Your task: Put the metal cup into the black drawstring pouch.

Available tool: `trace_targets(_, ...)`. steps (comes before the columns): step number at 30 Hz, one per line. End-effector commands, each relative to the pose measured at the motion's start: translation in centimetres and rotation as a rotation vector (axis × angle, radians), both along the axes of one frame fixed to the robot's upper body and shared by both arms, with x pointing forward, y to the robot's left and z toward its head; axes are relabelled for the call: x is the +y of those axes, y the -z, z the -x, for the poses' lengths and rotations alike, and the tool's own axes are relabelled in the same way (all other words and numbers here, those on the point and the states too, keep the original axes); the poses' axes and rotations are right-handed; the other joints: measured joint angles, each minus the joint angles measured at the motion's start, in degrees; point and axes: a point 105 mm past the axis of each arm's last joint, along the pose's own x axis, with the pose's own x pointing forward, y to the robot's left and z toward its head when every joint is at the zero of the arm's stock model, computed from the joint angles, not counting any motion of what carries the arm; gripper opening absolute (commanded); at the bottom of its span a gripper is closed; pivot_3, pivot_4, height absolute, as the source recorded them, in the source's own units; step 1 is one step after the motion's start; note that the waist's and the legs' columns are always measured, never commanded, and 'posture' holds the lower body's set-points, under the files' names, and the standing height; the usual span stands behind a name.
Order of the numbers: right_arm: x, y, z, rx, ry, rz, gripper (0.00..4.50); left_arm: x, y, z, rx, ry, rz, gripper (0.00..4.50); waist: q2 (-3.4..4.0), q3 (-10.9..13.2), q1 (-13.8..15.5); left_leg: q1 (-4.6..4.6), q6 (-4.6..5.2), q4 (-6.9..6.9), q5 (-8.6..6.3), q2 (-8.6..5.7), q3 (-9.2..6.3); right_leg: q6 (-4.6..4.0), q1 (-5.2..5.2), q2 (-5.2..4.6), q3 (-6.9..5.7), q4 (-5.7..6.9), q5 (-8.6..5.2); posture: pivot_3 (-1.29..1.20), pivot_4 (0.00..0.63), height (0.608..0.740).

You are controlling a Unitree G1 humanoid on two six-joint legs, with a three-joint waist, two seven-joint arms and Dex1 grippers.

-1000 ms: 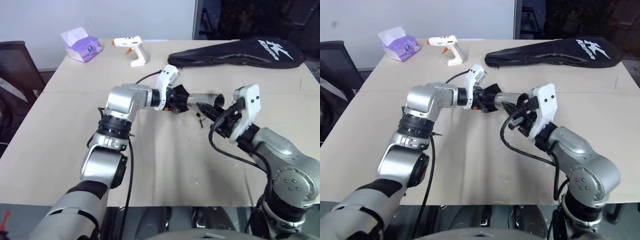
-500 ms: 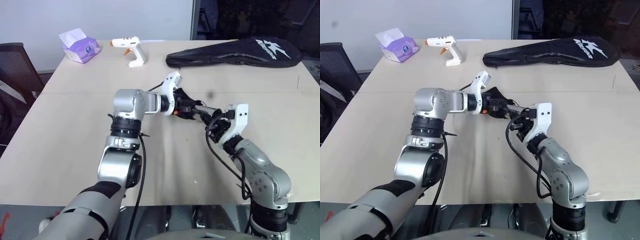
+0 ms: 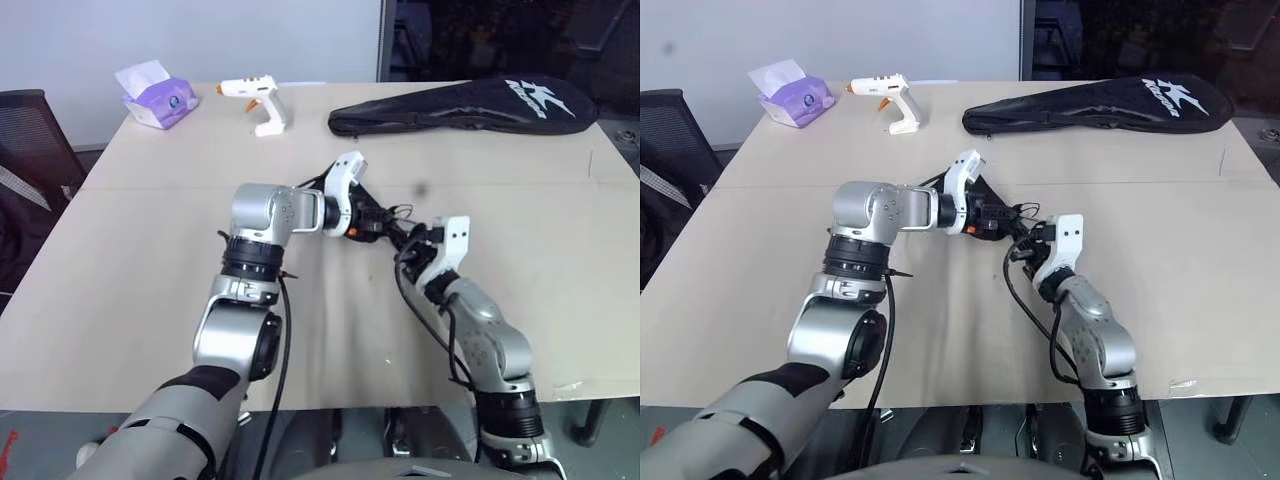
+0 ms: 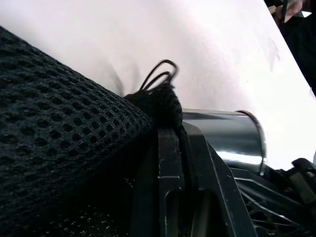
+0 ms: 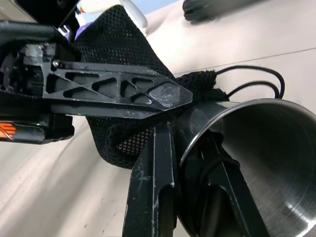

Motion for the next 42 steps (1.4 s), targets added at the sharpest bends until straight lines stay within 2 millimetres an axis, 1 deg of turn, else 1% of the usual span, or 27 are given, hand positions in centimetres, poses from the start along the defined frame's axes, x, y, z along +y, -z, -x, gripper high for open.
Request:
trace_targets(1, 1.1, -3.2, 0.7, -0.104, -0.077, -0.138, 0.00, -0.3, -1.1, 0.3, -0.053, 0.037, 0.004, 0.02, 0.00, 0.0, 0.0, -0.01, 0.00, 0.00, 0.00, 0.00, -0.01, 0.00, -0.01, 0.00, 0.00, 0.01, 0.00, 0.00, 0.150, 0.740)
trace_targets(3, 0.9, -3.7, 0.9, -0.108, -0.088, -0.185, 0.00, -0.1, -1.0, 0.2, -0.052, 0.031, 0.005, 0.02, 0.00, 0.0, 0.2, -0.04, 0.00, 0.00, 0.00, 0.00, -0.02, 0.00, -0.02, 0.00, -0.01, -0.01, 0.00, 0.00, 0.150, 0.740)
trace_targets(6, 1.1, -3.6, 1.3, -0.075, -0.134, -0.247, 0.00, 1.1, -0.7, -0.6, -0.082, -0.011, -0.035, 0.02, 0.00, 0.0, 0.2, -0.07, 0.00, 0.01, 0.00, -0.02, -0.02, 0.00, -0.01, -0.03, 0.00, -0.05, 0.00, 0.00, 0.150, 0.740)
trace_targets(8, 1.0, -3.6, 1.4, -0.068, -0.145, -0.277, 0.00, 2.2, -0.3, -1.2, -0.119, -0.032, -0.093, 0.02, 0.00, 0.0, 0.2, -0.06, 0.00, 0.01, 0.00, -0.01, -0.02, 0.00, -0.02, -0.02, 0.00, -0.05, 0.00, 0.00, 0.150, 0.740)
trace_targets(11, 1.1, -3.7, 1.2, -0.069, -0.145, -0.277, 0.00, 3.4, 0.3, -1.8, -0.156, -0.043, -0.167, 0.02, 0.01, 0.0, 0.1, -0.04, 0.00, -0.01, 0.00, -0.01, -0.02, 0.00, -0.02, -0.02, 0.00, -0.04, 0.00, 0.00, 0.150, 0.740)
trace_targets(14, 1.7, -3.1, 0.5, -0.065, -0.146, -0.227, 0.00, 4.2, 0.8, -2.3, -0.208, -0.037, -0.249, 0.02, 0.01, 0.0, 0.2, -0.06, 0.00, -0.01, 0.00, -0.01, -0.02, 0.00, -0.03, -0.02, 0.00, -0.04, 0.00, 0.00, 0.150, 0.740)
trace_targets(16, 1.9, -3.0, 0.0, -0.067, -0.147, -0.236, 0.00, 4.4, 1.0, -2.5, -0.215, -0.041, -0.266, 0.02, 0.01, 0.0, 0.2, -0.06, 0.01, -0.01, 0.00, -0.02, -0.02, 0.00, -0.03, -0.02, 0.00, -0.05, 0.00, 0.00, 0.150, 0.740)
trace_targets(22, 2.9, -2.9, -1.0, -0.048, -0.176, -0.334, 0.00, 4.1, -0.6, -2.4, -0.143, -0.057, -0.153, 0.02, 0.00, 0.0, 0.2, -0.11, 0.02, -0.01, -0.01, -0.02, -0.03, 0.00, -0.05, -0.02, -0.01, -0.06, 0.00, 0.00, 0.150, 0.740)
trace_targets(28, 3.2, -1.3, -0.8, 0.007, -0.184, -0.453, 0.00, 4.0, -2.7, -2.6, 0.012, -0.131, 0.005, 0.02, 0.00, 0.0, 0.1, -0.27, 0.02, 0.00, -0.01, -0.02, -0.02, 0.00, -0.22, -0.02, -0.01, -0.03, 0.00, 0.00, 0.150, 0.740)
trace_targets(31, 3.1, -0.5, -1.2, 0.042, -0.172, -0.546, 0.00, 3.9, -2.7, -2.3, 0.044, -0.125, 0.010, 0.02, 0.00, 0.0, 0.0, -0.27, 0.02, 0.00, -0.01, -0.02, -0.02, 0.00, -0.22, -0.02, -0.01, -0.03, 0.00, 0.00, 0.150, 0.740)
trace_targets(34, 3.0, -0.4, -1.9, 0.062, -0.164, -0.644, 0.00, 3.8, -1.7, -1.9, 0.060, -0.122, -0.013, 0.02, -0.01, 0.0, -0.2, -0.26, 0.01, 0.00, -0.01, -0.01, -0.01, 0.00, -0.23, -0.02, 0.00, 0.01, 0.00, 0.00, 0.150, 0.740)
trace_targets(37, 4.1, 0.6, -2.3, 0.085, -0.174, -0.563, 0.00, 3.7, -0.9, -1.6, 0.068, -0.118, -0.025, 0.02, -0.02, 0.0, -0.7, -0.16, 0.00, 0.00, 0.00, 0.01, 0.01, -0.01, -0.20, -0.01, 0.03, 0.04, 0.01, 0.00, 0.150, 0.740)
trace_targets(40, 5.8, 1.6, -2.5, 0.075, -0.200, -0.364, 0.00, 3.6, -1.0, -1.6, 0.057, -0.115, -0.022, 0.02, -0.06, 0.0, -1.2, 0.00, -0.01, 0.02, 0.01, 0.01, 0.02, -0.03, -0.06, -0.01, 0.05, 0.08, 0.03, 0.00, 0.150, 0.740)
trace_targets(42, 7.0, 1.9, -2.2, 0.037, -0.243, -0.226, 0.00, 3.4, -1.4, -1.4, 0.033, -0.090, -0.024, 0.02, -0.10, -0.1, -1.2, 0.35, -0.02, 0.01, 0.01, 0.01, 0.05, -0.04, 0.26, -0.01, 0.09, 0.10, 0.04, 0.00, 0.150, 0.740)
